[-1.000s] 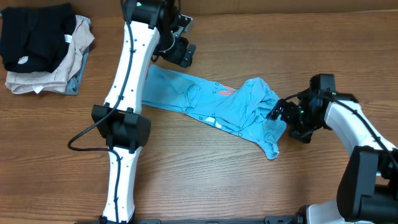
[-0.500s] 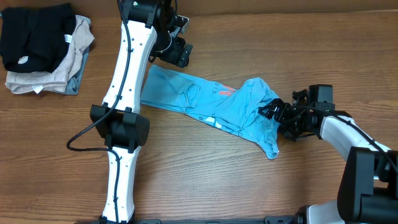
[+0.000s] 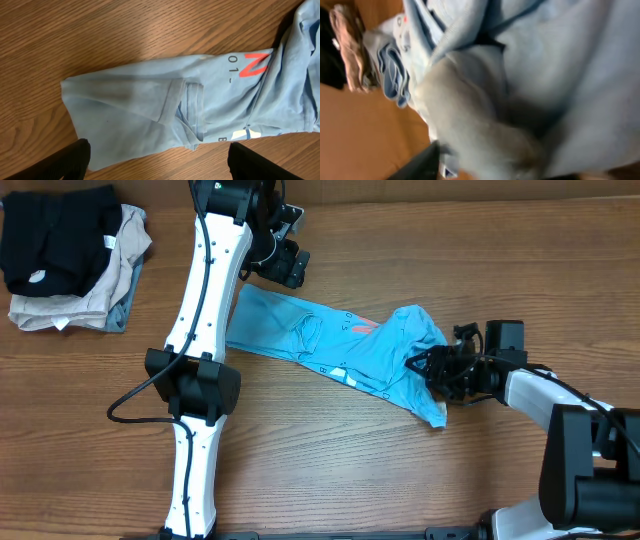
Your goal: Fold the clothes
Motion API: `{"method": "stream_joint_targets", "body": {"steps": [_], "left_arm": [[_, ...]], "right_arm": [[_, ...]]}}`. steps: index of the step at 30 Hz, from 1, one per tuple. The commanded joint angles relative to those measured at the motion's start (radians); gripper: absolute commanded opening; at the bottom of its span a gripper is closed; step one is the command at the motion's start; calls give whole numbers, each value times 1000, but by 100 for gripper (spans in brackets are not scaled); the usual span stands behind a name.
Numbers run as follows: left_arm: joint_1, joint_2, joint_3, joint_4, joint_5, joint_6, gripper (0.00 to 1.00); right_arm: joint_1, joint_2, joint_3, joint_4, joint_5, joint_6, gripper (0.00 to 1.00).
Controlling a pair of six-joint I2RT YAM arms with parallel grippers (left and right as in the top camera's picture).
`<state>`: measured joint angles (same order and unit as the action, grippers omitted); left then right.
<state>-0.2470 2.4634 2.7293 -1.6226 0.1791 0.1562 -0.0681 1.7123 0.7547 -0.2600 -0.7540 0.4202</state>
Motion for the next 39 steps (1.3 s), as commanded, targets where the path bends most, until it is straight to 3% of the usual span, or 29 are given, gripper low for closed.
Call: {"method": "stream_joint_targets", "body": {"steps": [1, 3, 9, 16, 22, 29, 39], "left_arm": [[2, -7, 24, 4, -4, -7, 89], [4, -7, 24, 3, -8, -8, 89], [20, -7, 24, 3, -58, -50, 88], [77, -8, 24, 2, -66, -61, 88], [137, -8, 24, -3, -67, -68, 89], [171, -8, 24, 4, -67, -68, 92], [176, -7, 24, 12, -67, -68, 96]], "right_arm": [[10, 5, -7, 10, 11, 0, 22], [-2, 5, -6, 9, 24, 0, 4], [-123, -20, 62, -109, 24, -51, 4], [-303, -75, 283, -504, 90, -270, 4], [-324, -75, 539, -817, 220, -399, 4], [-191, -75, 746, -950, 230, -401, 4], [242, -28, 743, -761, 324, -212, 7]]}}
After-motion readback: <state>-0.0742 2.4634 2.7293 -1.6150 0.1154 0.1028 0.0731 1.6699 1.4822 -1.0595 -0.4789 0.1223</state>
